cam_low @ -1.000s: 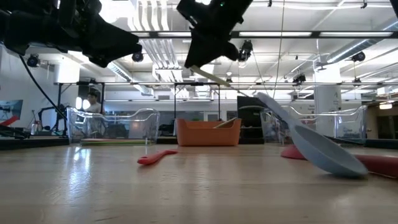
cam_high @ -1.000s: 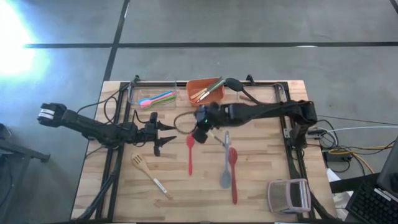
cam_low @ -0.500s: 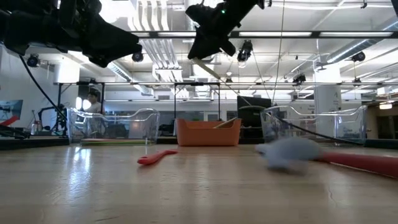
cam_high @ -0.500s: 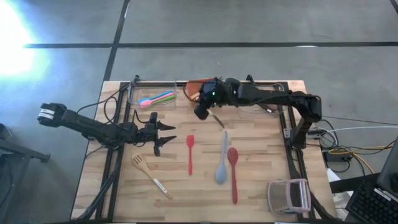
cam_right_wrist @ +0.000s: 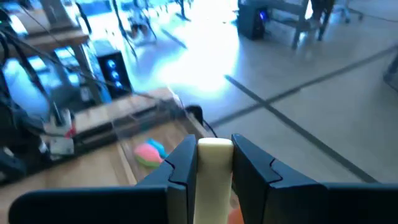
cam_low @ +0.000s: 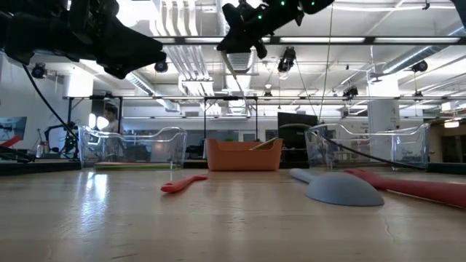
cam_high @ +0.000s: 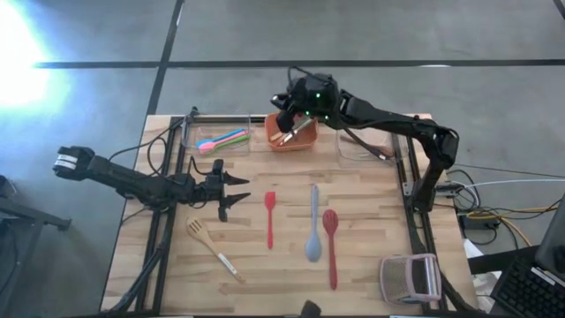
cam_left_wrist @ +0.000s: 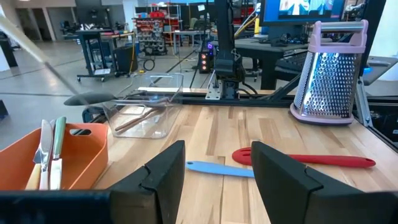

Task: Pick & Place Kitchen Items
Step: Put the yellow knife into the orange bin

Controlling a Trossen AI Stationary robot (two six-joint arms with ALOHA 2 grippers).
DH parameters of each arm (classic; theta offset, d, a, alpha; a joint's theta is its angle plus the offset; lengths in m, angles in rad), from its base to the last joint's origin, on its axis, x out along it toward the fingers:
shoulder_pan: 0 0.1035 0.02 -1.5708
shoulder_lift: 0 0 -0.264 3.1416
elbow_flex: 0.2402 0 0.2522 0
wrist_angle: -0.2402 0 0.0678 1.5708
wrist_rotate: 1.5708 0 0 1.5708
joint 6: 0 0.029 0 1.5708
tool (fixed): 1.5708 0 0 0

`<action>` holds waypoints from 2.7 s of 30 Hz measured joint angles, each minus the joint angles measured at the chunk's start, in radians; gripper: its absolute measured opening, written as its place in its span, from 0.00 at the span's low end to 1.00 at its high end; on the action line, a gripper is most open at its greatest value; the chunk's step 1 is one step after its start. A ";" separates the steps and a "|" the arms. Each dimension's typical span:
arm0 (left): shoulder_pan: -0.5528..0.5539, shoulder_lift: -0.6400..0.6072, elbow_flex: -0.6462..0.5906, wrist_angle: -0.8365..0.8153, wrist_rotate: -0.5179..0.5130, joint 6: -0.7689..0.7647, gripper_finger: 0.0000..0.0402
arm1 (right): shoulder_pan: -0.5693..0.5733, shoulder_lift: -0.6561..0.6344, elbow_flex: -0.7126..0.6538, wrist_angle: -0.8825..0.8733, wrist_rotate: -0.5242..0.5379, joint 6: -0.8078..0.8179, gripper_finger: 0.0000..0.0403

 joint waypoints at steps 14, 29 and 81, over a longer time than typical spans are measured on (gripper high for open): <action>0.000 0.000 0.000 0.001 -0.003 0.000 0.46 | -0.123 0.096 -0.004 -0.001 -0.229 -0.181 0.16; 0.002 0.000 0.000 0.001 -0.030 0.001 0.46 | -0.178 0.145 -0.004 0.012 -0.266 -0.261 0.16; 0.002 0.000 0.000 -0.032 -0.029 -0.007 0.46 | -0.160 0.417 0.468 -0.244 -0.267 -0.116 0.16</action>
